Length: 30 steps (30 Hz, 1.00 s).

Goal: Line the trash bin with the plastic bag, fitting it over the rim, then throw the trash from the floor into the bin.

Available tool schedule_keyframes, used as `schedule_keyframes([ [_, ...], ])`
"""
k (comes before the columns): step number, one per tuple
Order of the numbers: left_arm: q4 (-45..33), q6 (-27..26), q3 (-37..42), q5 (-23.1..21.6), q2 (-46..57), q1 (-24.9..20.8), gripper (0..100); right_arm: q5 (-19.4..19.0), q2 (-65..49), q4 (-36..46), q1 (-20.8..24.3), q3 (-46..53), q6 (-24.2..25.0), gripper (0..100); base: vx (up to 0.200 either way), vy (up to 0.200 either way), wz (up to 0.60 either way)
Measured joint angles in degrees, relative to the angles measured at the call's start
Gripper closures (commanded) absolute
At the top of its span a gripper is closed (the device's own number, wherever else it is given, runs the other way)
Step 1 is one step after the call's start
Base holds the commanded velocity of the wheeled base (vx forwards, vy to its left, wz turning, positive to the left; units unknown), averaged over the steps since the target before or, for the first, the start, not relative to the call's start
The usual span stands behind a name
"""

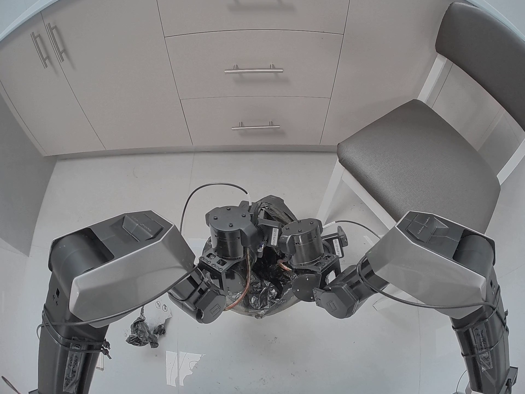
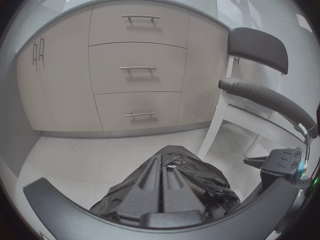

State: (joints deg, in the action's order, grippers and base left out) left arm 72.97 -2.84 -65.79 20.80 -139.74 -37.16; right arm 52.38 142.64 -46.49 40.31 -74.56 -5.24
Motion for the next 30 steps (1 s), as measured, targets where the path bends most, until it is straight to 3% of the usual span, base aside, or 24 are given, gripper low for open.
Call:
schedule_keyframes([
  [13,-0.2,0.0,-1.0,0.0,0.0,1.1,100,-0.1,0.7,0.1,-0.9,-4.0,-1.1,0,0.0,0.0,0.0],
  [14,-0.2,0.0,-1.0,0.0,0.0,1.1,0,-0.1,0.8,0.1,-0.9,-4.4,-1.1,0,0.0,0.0,0.0],
  [30,-0.1,0.4,-1.6,0.0,-0.2,1.9,0,-0.1,1.1,-0.2,-1.0,-5.9,-1.2,0,0.0,0.0,0.0],
])
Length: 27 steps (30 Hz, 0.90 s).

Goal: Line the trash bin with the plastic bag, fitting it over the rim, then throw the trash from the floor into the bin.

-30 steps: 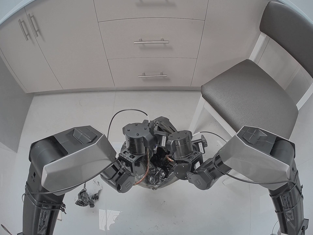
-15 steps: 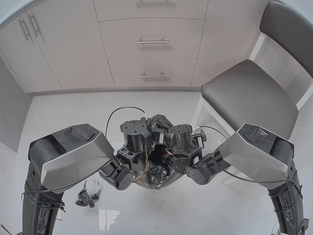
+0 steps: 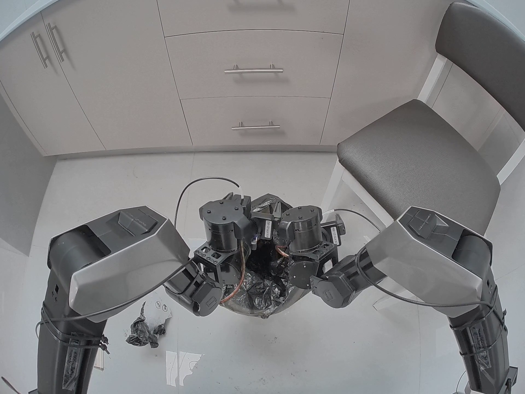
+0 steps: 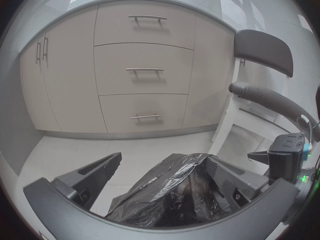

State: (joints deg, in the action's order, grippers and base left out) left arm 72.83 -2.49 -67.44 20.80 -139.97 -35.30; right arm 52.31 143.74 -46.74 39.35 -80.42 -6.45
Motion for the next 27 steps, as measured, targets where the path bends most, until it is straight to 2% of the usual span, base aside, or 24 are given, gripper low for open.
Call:
schedule_keyframes([
  [12,0.2,0.0,-1.5,0.0,-1.7,3.8,0,0.6,1.9,0.0,-0.4,-5.2,0.3,0,0.0,0.0,0.0],
  [27,0.2,-0.2,-4.5,0.0,-5.1,5.7,0,1.5,4.5,0.1,-2.3,-10.3,0.0,0,0.0,0.0,0.0],
])
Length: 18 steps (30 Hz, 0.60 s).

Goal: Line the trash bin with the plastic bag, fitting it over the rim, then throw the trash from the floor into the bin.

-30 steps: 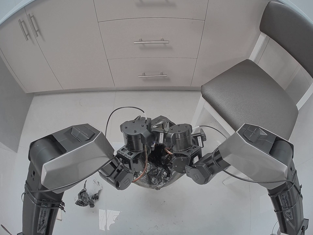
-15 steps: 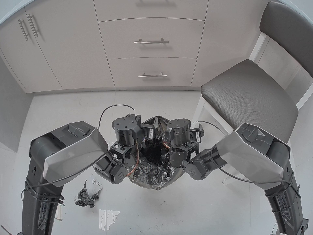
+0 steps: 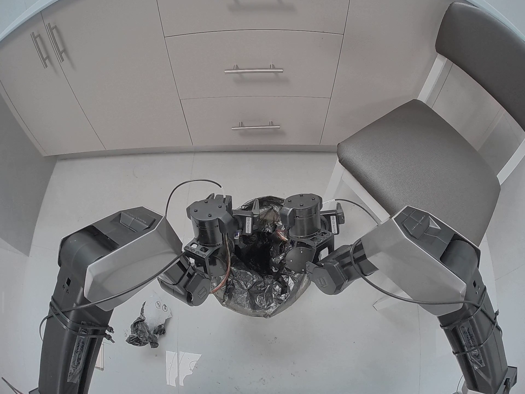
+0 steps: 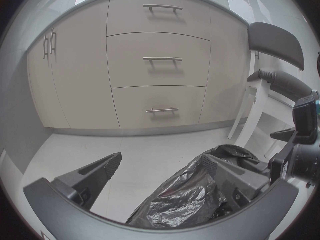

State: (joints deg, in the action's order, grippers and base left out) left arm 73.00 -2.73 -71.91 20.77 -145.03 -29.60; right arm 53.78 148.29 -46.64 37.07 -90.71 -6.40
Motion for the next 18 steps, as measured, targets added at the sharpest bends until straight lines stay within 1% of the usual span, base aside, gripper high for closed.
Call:
schedule_keyframes([
  [9,-0.3,-0.1,-1.3,0.0,-1.8,1.7,0,0.0,1.7,0.0,-0.2,-1.6,0.0,0,0.0,0.0,0.0],
  [18,-3.9,0.0,-5.4,0.0,-4.3,3.5,0,0.1,3.1,0.2,-0.8,-2.1,0.0,0,0.0,0.0,0.0],
])
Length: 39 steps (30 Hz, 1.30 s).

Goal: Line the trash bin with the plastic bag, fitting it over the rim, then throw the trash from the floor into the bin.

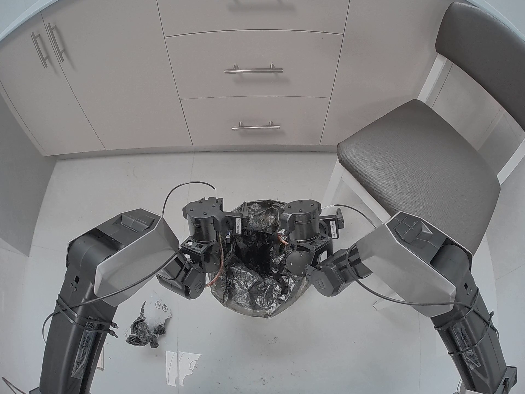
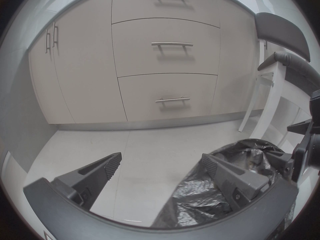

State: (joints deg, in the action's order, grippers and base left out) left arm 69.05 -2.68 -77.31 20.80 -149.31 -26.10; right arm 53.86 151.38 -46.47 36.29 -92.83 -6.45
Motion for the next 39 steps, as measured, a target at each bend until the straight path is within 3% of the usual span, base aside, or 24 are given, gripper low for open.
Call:
schedule_keyframes([
  [16,-3.7,0.2,-6.2,-0.1,-4.1,2.5,0,0.0,2.0,0.1,-1.8,-1.7,-0.4,0,0.0,0.0,0.0],
  [39,-3.7,4.7,-3.3,0.0,-2.4,2.3,0,0.0,3.9,0.0,-4.7,-2.6,-0.4,0,0.0,0.0,0.0],
])
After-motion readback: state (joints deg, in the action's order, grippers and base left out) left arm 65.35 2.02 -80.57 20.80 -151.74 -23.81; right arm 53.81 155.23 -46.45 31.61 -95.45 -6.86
